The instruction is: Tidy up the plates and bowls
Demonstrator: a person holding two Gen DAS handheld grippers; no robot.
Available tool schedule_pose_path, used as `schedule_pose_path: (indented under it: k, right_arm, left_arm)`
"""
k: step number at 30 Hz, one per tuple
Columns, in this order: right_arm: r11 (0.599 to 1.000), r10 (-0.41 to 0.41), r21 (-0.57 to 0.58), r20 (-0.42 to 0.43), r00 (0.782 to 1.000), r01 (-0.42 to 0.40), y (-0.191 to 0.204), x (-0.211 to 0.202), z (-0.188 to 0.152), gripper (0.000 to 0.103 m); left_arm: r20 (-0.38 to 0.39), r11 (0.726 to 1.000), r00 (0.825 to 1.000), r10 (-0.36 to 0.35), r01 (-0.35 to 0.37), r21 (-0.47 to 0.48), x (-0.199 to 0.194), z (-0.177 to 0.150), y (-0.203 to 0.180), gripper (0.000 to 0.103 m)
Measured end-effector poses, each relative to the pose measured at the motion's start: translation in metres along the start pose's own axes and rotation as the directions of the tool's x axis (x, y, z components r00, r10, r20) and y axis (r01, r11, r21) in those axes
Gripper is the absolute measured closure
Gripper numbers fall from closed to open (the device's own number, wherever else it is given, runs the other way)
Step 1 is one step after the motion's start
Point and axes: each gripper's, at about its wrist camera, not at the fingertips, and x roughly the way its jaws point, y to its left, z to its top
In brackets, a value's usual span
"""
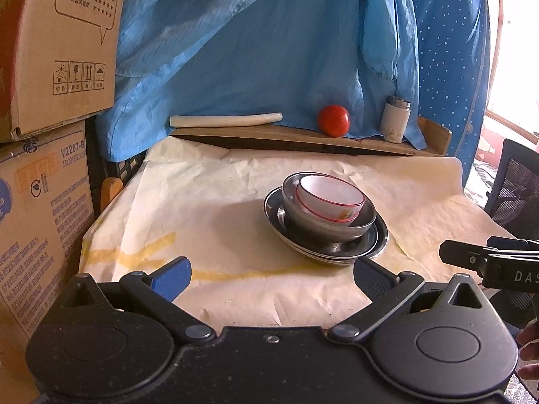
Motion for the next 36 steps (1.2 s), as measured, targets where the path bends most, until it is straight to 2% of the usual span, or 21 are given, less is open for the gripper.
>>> schedule_pose_path:
  k: [36]
  right_arm:
    - [1.0, 0.012, -0.009, -0.025, 1.0, -0.012, 0.0032, 0.005, 0.0001, 0.0]
  left_arm:
    - [-0.023, 1.0, 1.0, 0.012, -0.013, -0.016, 0.0041, 0.0007, 0.0044, 0.001]
